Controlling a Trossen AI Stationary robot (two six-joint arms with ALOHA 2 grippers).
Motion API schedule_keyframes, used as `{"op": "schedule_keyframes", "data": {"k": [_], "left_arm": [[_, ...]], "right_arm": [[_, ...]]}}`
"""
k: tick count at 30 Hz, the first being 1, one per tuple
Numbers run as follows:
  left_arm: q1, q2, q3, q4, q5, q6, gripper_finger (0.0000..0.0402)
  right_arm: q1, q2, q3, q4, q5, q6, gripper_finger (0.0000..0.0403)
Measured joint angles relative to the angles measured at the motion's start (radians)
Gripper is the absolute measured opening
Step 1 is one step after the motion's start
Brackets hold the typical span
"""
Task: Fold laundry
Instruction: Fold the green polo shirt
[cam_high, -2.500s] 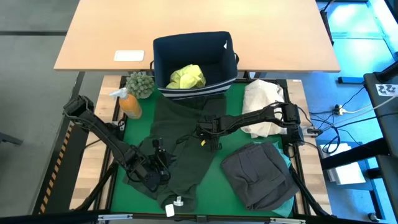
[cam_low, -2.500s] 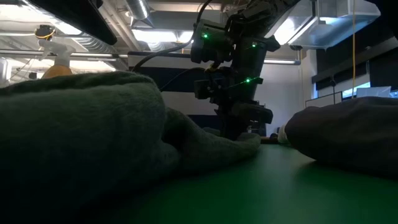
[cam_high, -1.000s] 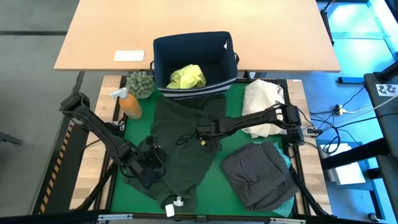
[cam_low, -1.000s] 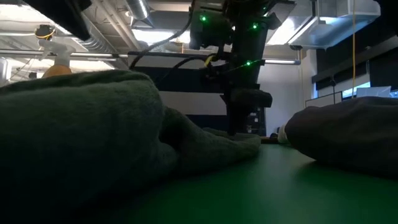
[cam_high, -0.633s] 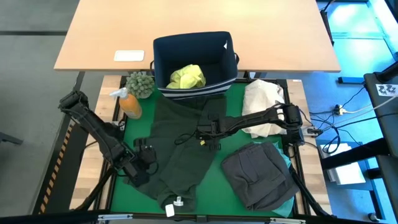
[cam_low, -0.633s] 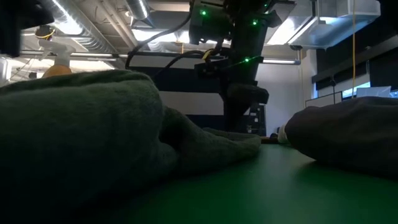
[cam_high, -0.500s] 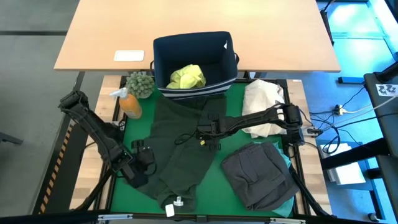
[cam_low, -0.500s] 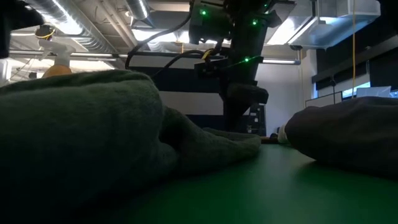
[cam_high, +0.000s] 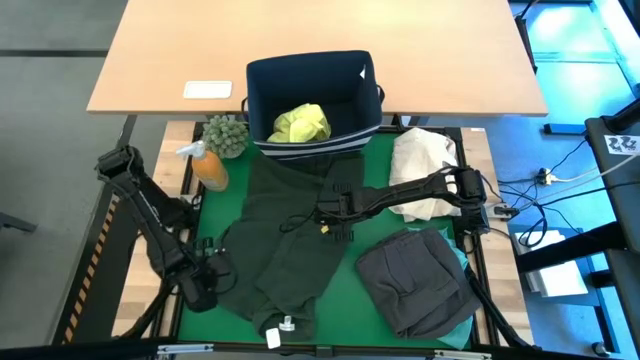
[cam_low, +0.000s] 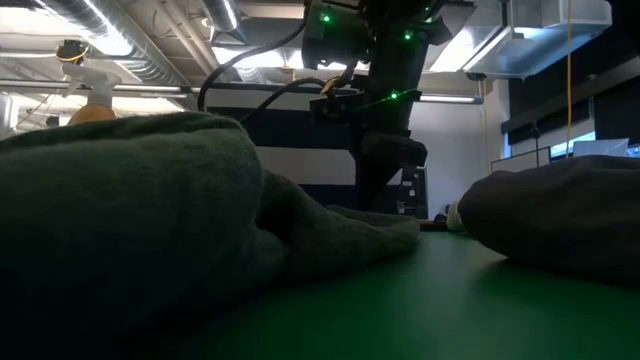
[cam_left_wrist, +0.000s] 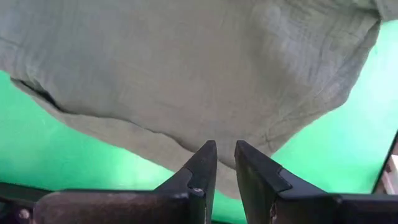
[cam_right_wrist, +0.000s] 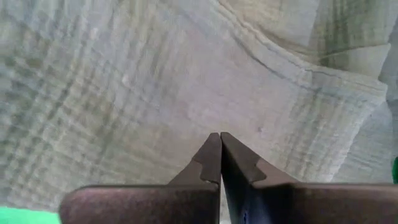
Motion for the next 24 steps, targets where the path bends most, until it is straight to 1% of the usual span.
{"op": "schedule_keyframes", "data": {"k": [4,5,11,15,18,21,24], "left_arm": [[-0.059,0.0,-0.02,0.042,-0.132,-0.089,0.0055],[-0.07,0.0,-0.028,0.063,-0.147,-0.1,0.0055],[-0.132,0.0,-0.059,0.149,-0.119,-0.144,0.0055],[-0.169,0.0,-0.071,0.148,-0.117,-0.15,0.0055],[-0.179,0.0,-0.093,0.149,-0.076,-0.15,0.0057],[-0.178,0.0,-0.122,0.15,-0.036,-0.153,0.0072],[-0.169,0.002,-0.154,0.185,-0.024,-0.152,0.0102]], "right_arm": [[0.0,-0.013,-0.001,0.004,0.0,0.001,0.0005],[0.0,-0.017,-0.001,0.005,0.0,0.004,0.0005],[0.014,-0.034,-0.001,0.011,0.007,0.022,0.0005],[0.022,-0.036,-0.001,0.022,-0.001,0.022,0.0005],[0.027,-0.036,-0.001,0.022,-0.008,0.022,0.0005],[0.03,-0.036,-0.001,0.022,-0.009,0.022,0.0005],[0.034,-0.036,-0.001,0.023,-0.009,0.022,0.0005]]}}
